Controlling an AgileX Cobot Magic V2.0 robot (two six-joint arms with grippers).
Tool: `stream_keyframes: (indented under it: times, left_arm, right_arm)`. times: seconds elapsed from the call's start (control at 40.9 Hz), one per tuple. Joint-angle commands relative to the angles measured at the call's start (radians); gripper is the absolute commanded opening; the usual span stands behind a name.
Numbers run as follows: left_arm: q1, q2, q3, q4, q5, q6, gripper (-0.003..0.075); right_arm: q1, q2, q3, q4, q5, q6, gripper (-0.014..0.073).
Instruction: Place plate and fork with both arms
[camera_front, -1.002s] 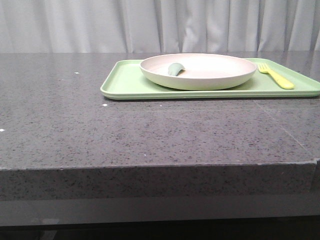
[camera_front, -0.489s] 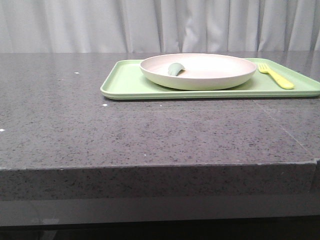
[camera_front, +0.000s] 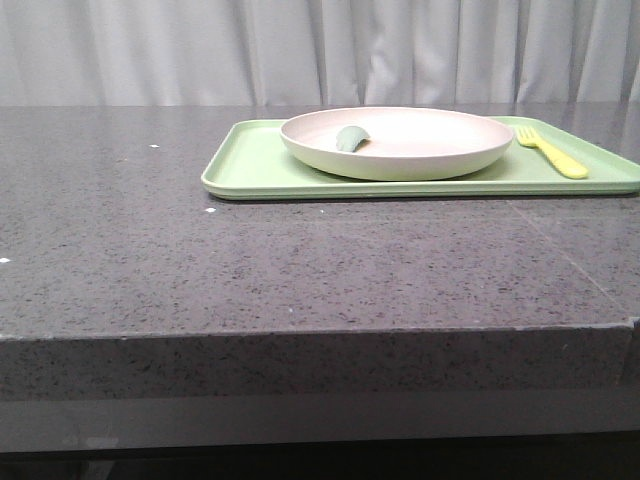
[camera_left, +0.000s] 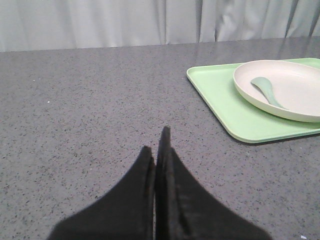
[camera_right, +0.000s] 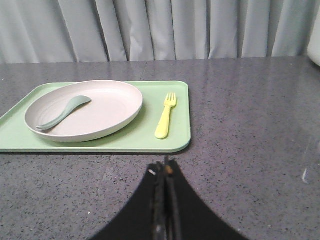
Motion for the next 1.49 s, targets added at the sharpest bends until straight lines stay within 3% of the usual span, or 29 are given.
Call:
stream_keyframes:
  times: [0.0,0.489,0.709,0.953,1.467]
  left_arm:
    - [0.004,-0.007,-0.014,-0.019,-0.097,0.017,-0.0018]
    - [0.251,-0.325,0.274,-0.019,-0.126,0.017,-0.0018]
    - [0.262,-0.422,0.38,-0.019,-0.137,0.017,-0.0018]
    - [0.262,-0.418,0.456,-0.019,-0.243,0.017,-0.0018]
    - [0.262,-0.418,0.458,-0.019,-0.238,0.017,-0.0018]
  right_arm:
    - [0.001,0.012,-0.024,-0.012,-0.085,-0.006,-0.0116]
    - [0.001,0.012,-0.024,-0.012,-0.085,-0.006,-0.0116]
    - [0.001,0.012,-0.024,-0.012,-0.085,-0.006,-0.0116]
    - [0.001,0.012,-0.024,-0.012,-0.081,-0.006,-0.0116]
    - [0.001,0.012,-0.024,-0.012,-0.081,-0.006,-0.0116]
